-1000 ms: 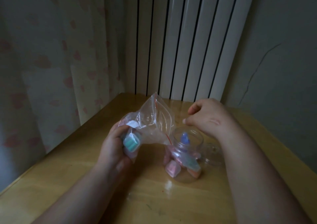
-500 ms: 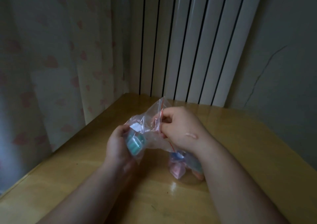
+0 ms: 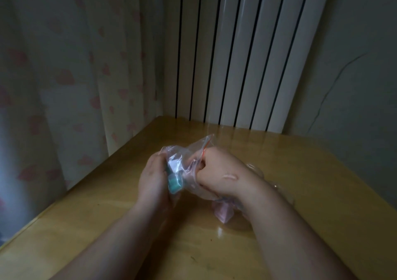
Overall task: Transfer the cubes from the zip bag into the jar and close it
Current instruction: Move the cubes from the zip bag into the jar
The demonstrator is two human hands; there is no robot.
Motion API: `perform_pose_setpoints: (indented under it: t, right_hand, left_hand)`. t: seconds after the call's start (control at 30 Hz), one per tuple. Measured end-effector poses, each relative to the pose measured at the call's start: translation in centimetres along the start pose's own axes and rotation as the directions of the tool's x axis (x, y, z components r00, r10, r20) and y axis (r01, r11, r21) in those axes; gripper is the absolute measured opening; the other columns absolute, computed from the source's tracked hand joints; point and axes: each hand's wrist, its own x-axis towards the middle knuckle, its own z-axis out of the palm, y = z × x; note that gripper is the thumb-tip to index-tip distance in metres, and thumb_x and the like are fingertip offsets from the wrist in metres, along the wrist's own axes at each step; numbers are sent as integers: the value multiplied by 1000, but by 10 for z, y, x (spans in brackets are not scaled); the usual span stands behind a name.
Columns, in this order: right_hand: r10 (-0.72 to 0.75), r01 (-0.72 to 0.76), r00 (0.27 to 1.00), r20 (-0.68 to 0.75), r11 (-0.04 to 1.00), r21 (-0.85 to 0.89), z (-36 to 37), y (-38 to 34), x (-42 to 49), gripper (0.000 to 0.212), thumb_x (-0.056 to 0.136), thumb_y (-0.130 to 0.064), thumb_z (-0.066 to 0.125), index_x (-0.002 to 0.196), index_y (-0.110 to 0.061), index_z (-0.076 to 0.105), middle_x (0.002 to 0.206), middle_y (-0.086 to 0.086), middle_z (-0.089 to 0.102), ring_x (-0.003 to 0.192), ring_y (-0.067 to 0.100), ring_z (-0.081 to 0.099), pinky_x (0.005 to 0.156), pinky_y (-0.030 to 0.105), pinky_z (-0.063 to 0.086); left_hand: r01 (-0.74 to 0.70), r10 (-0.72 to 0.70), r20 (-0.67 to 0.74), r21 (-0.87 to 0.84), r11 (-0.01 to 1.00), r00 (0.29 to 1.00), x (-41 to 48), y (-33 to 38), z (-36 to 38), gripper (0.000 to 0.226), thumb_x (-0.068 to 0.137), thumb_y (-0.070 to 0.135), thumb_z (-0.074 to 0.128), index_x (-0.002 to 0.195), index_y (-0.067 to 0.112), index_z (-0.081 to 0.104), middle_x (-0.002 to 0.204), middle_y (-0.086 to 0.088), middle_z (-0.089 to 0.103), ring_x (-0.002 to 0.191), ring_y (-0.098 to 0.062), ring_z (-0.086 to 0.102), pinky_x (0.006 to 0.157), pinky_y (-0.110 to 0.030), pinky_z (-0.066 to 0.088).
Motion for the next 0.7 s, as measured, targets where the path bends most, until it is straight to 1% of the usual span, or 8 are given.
perform_pose_setpoints:
  t: [0.13, 0.23, 0.4, 0.47, 0.5, 0.53, 0.6, 0.7]
  right_hand:
    - [-3, 4, 999, 45, 1000, -24, 3, 1, 2, 22, 85, -10, 58, 75, -28, 66, 73, -1, 64, 69, 14, 61, 54, 21, 44]
    - [-24, 26, 998, 61, 999, -39, 4, -3, 0, 25, 88, -4, 54, 86, -25, 67, 77, -1, 62, 64, 4, 52, 53, 10, 38]
    - [-41, 43, 997, 58, 999, -32, -3, -11, -6, 21, 89, -7, 54, 83, -26, 61, 60, -12, 46, 55, 0, 43, 40, 5, 31]
    - [-37, 39, 997, 71, 999, -20, -5, -13, -8, 22, 85, -3, 55, 84, -24, 63, 60, -11, 49, 55, 2, 46, 40, 5, 32]
    - [-27, 29, 996, 82, 999, -24, -5, -14, -9, 22, 83, -3, 57, 90, -21, 67, 64, -9, 54, 58, 4, 50, 43, 7, 36]
    - [-9, 12, 996, 94, 999, -34, -6, -15, -10, 26, 81, -4, 58, 100, -19, 70, 71, -7, 58, 64, 7, 55, 49, 11, 42]
    - [20, -16, 995, 94, 999, -51, -7, -15, -11, 35, 79, -6, 61, 110, -18, 70, 79, -5, 63, 70, 10, 59, 56, 17, 49]
    - [37, -32, 996, 77, 998, -60, -8, -15, -10, 30, 74, -4, 63, 96, -23, 72, 75, -3, 65, 69, 15, 62, 55, 24, 53]
  left_hand:
    - [-33, 33, 39, -1, 999, 999, -6, 2, 1, 21, 97, 18, 50, 84, 16, 67, 65, -1, 66, 41, -2, 61, 37, -12, 43]
    - [-48, 50, 63, -42, 998, 997, -9, 3, 0, 22, 97, 19, 49, 83, 19, 66, 58, 3, 65, 39, -1, 60, 34, -12, 41]
    - [-17, 12, -52, -86, 996, 999, 4, -5, -2, 10, 98, 27, 53, 97, 24, 61, 96, 2, 64, 85, -16, 63, 64, -30, 47]
    - [54, -48, 60, -100, 994, 997, 9, -6, -2, 37, 81, 18, 73, 117, 20, 61, 115, -1, 62, 105, -20, 60, 80, -27, 44]
    - [32, -34, 48, 33, 999, 998, 7, -9, -1, 56, 72, 14, 79, 124, 18, 59, 123, -2, 59, 111, -20, 58, 83, -23, 41]
    - [-11, 4, 42, 154, 988, 999, 12, -13, -2, 62, 70, 14, 81, 127, 19, 58, 126, -1, 57, 113, -18, 56, 83, -18, 38]
    - [65, -64, 19, -15, 998, 998, 19, -12, -4, 46, 82, 18, 73, 125, 24, 57, 126, 2, 57, 109, -10, 55, 80, -7, 37]
    - [-3, 6, 65, -57, 998, 998, 15, -12, -4, 23, 92, 13, 63, 111, 25, 64, 113, 8, 61, 90, 6, 59, 69, -1, 40]
